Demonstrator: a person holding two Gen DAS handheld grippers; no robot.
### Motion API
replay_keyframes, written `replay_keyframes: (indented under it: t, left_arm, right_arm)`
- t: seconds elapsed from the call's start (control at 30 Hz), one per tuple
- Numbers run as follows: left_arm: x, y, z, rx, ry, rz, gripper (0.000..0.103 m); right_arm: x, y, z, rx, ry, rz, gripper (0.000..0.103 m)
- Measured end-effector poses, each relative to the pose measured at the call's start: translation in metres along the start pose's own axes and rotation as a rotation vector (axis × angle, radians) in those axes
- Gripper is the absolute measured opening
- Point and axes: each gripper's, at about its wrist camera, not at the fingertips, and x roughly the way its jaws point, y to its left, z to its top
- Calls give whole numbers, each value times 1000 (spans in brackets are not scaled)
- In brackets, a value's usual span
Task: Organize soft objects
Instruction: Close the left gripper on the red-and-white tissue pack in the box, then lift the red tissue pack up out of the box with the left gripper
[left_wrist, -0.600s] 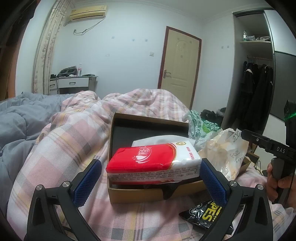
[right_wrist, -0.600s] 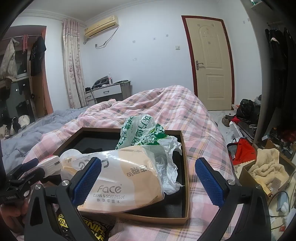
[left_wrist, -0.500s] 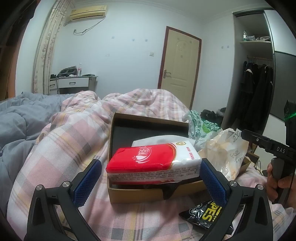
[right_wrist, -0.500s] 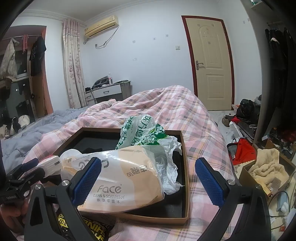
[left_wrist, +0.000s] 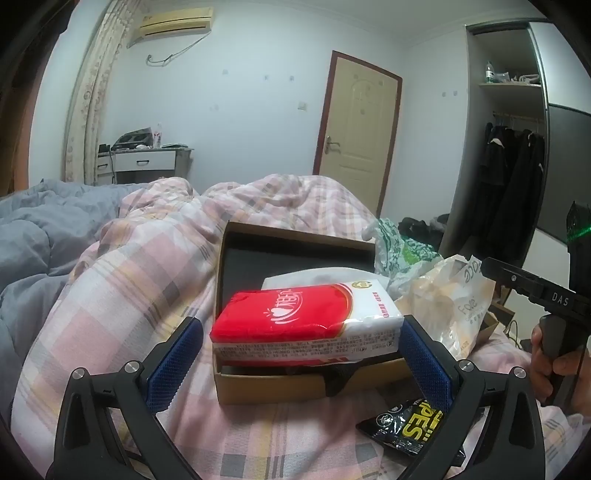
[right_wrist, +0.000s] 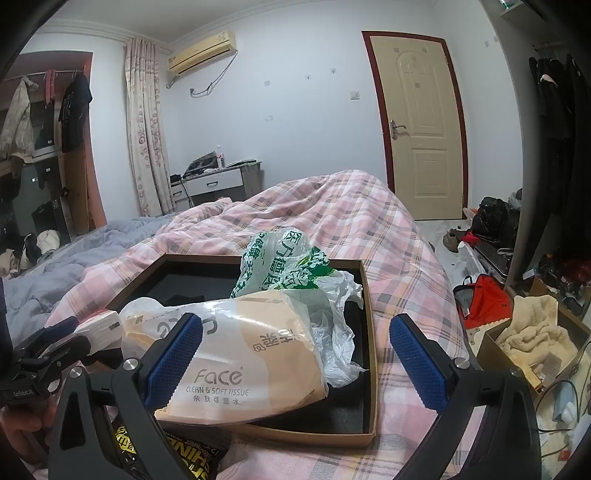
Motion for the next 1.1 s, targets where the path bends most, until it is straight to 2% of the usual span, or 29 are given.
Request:
replay_keyframes:
  t: [0.43,0.63,0.8,0.93,1.1]
  left_arm:
    - [9,3,0,-12,29,-25,103]
    - [3,2,0,-13,11,-35,98]
    - [-4,3,1,-19,-24,-43,98]
    - [-16,4,1,-23,-82,-51,98]
    - [-36,3,3,-22,-146,-125,98]
  right_arm:
    - [-1,0,0,1,0,0,101]
    - [-1,-1,0,1,0,0,101]
    - [-1,-1,0,2,0,1,101]
    - [-1,-1,1,2,0,1,101]
    - [-2,-2,0,3,-1,1,101]
